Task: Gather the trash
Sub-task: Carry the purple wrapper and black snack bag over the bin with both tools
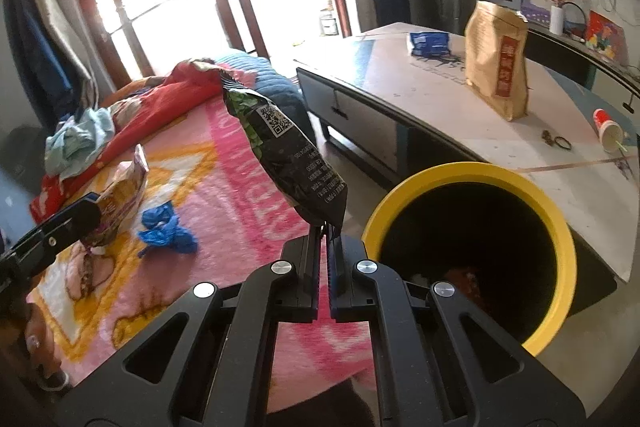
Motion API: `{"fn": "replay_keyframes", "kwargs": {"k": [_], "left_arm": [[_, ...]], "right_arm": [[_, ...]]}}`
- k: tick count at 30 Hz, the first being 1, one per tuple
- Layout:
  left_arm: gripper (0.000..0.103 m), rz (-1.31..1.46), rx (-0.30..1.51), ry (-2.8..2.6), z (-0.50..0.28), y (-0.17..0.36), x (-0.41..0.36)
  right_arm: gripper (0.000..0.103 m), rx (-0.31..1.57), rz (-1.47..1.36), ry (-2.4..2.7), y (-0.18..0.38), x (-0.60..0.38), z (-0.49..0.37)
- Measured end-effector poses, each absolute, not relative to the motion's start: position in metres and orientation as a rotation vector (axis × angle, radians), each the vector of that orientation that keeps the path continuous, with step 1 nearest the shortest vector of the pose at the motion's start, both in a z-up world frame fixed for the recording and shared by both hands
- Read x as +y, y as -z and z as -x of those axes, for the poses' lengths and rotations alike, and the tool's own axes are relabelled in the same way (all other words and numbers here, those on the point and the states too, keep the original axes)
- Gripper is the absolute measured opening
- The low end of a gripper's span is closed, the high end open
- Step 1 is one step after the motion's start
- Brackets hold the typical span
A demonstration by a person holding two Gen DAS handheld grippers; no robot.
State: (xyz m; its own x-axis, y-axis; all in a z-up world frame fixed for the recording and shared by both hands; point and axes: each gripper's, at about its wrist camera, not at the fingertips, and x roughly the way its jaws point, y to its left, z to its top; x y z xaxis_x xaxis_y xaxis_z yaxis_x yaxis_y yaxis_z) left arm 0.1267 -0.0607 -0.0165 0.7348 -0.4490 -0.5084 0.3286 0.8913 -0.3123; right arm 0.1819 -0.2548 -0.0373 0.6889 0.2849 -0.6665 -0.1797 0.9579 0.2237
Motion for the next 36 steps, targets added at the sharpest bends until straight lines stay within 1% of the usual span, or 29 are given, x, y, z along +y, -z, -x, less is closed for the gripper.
{"fn": "replay_keyframes", "kwargs": {"k": [17,36], "left_arm": [[0.024,0.154,0.642,0.560,-0.137,0.027,-0.126],[0.024,0.062,0.691,0.636,-0.158,0.048,-0.186]], "right_arm": [[0.001,0.783,-0.190,-0.070,0.050,-0.323,-0.191],[0.001,0.829,-0.265,0.046,0.073,-0.371,-0.199]]}}
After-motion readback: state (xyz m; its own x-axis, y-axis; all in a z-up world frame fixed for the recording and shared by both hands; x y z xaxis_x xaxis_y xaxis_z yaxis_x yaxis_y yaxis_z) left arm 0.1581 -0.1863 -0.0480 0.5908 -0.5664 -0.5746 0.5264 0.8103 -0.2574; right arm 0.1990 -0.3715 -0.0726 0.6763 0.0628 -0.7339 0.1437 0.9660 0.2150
